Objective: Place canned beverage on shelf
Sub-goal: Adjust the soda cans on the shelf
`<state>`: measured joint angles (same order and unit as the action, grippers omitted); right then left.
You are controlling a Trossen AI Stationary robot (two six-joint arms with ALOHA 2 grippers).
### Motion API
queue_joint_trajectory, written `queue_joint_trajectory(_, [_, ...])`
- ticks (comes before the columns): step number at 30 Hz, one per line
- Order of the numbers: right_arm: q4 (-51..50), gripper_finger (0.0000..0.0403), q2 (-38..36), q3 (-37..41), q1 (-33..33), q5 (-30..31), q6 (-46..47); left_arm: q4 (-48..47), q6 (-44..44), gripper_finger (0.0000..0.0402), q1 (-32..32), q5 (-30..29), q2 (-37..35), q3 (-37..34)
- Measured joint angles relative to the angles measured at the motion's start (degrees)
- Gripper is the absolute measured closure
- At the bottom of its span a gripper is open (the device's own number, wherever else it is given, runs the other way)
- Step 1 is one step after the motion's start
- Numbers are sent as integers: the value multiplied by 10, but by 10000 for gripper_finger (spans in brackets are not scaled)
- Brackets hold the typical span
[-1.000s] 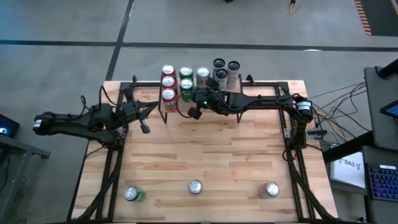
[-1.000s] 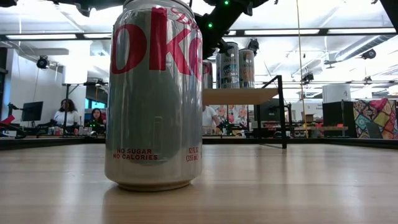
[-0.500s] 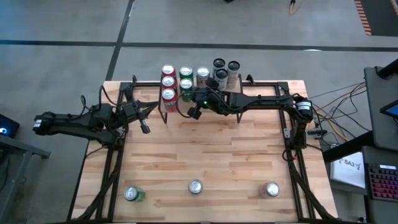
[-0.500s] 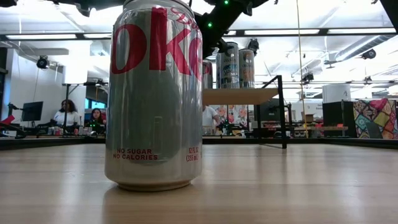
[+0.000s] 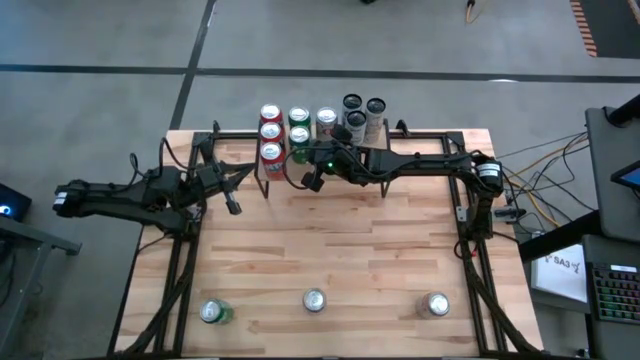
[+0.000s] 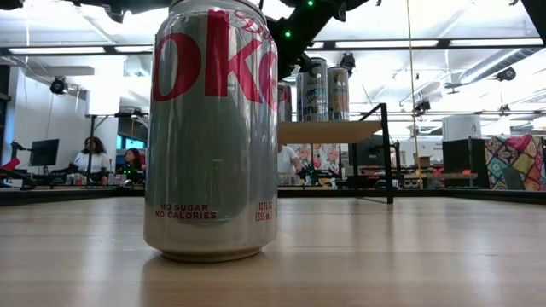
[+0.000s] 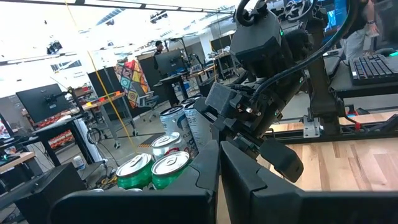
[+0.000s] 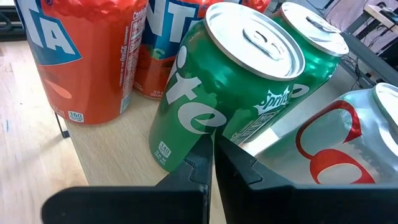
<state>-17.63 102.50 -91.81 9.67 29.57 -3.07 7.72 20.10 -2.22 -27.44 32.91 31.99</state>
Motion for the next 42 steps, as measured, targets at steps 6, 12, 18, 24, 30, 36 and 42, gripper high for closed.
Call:
queue_joint_trajectory(6, [0, 394, 0, 0, 0, -1, 7, 0, 0, 402, 0, 0, 0, 0])
queue_joint_trajectory(12, [0, 394, 0, 0, 0, -2, 7, 0, 0, 402, 0, 0, 0, 0])
queue_joint_trajectory(18, [0, 394, 0, 0, 0, -2, 10, 0, 0, 402, 0, 0, 0, 0])
queue_joint_trajectory(24, [0, 394, 0, 0, 0, -2, 11, 0, 0, 402, 0, 0, 0, 0])
queue_joint_trajectory(30, [0, 394, 0, 0, -1, 0, 17, 0, 0, 402, 0, 0, 0, 0])
queue_joint_trajectory(36, [-2, 394, -7, 0, -8, 7, 31, 0, 3, 402, 0, 0, 0, 0])
queue_joint_trajectory(42, [-10, 394, -15, 0, -15, 25, 36, 0, 2, 402, 0, 0, 0, 0])
